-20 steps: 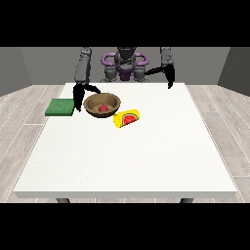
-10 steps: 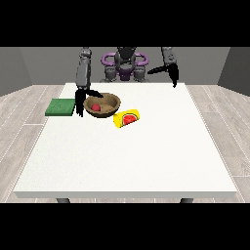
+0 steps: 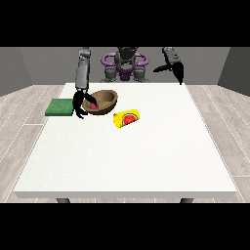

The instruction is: Pick the cup and pour the ball into the bowl, then pick the bowl and place it on the pad

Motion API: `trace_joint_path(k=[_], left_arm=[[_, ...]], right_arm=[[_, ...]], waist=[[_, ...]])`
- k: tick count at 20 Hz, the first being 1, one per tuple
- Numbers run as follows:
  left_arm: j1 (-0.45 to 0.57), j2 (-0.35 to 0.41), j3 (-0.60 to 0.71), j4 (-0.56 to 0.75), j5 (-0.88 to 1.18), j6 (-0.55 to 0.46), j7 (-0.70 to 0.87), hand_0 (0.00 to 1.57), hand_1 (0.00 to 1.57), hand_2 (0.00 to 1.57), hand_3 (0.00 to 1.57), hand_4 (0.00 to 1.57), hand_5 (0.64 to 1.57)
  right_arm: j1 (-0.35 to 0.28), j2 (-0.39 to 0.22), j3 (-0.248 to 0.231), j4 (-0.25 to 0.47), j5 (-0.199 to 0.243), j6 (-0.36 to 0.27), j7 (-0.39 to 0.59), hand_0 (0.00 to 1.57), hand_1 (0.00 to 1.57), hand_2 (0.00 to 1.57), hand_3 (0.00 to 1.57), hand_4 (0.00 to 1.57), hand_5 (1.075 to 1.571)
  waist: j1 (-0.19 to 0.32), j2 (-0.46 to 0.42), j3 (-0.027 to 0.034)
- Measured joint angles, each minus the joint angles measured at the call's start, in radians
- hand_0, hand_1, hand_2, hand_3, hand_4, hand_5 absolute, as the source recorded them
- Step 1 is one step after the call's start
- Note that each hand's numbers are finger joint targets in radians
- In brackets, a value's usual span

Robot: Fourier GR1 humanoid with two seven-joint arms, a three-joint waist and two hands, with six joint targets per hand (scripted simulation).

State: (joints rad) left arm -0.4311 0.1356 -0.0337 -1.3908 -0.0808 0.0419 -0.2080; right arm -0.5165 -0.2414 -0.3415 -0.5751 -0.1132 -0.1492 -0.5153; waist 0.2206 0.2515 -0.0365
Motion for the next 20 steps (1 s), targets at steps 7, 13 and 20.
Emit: trace_joint_path(k=[7, 13, 20], left_arm=[[0.005, -0.014, -0.010, 0.039, 0.010, -0.020, 0.018, 0.00, 0.00, 0.00, 0.00, 0.96, 1.423], [0.071, 0.017, 0.072, 0.176, 0.051, -0.035, -0.017, 0.00, 0.00, 0.00, 0.00, 1.00, 1.411], [0.152, 0.041, 0.125, 0.246, 0.065, -0.033, -0.035, 0.00, 0.00, 0.00, 0.00, 1.00, 1.414]], right_arm=[[0.003, -0.028, 0.097, 0.014, 0.154, -0.235, 0.176, 1.57, 1.57, 1.57, 1.05, 0.86, 1.567], [-0.062, -0.015, 0.199, 0.007, 0.235, -0.262, 0.497, 1.57, 1.57, 1.57, 0.89, 0.81, 1.565], [-0.107, -0.052, 0.244, -0.072, 0.251, -0.167, 0.730, 1.57, 1.57, 1.57, 0.77, 0.79, 1.570]], waist=[[0.034, -0.070, 0.0063], [-0.070, -0.217, 0.0277], [-0.176, -0.331, 0.0341]])
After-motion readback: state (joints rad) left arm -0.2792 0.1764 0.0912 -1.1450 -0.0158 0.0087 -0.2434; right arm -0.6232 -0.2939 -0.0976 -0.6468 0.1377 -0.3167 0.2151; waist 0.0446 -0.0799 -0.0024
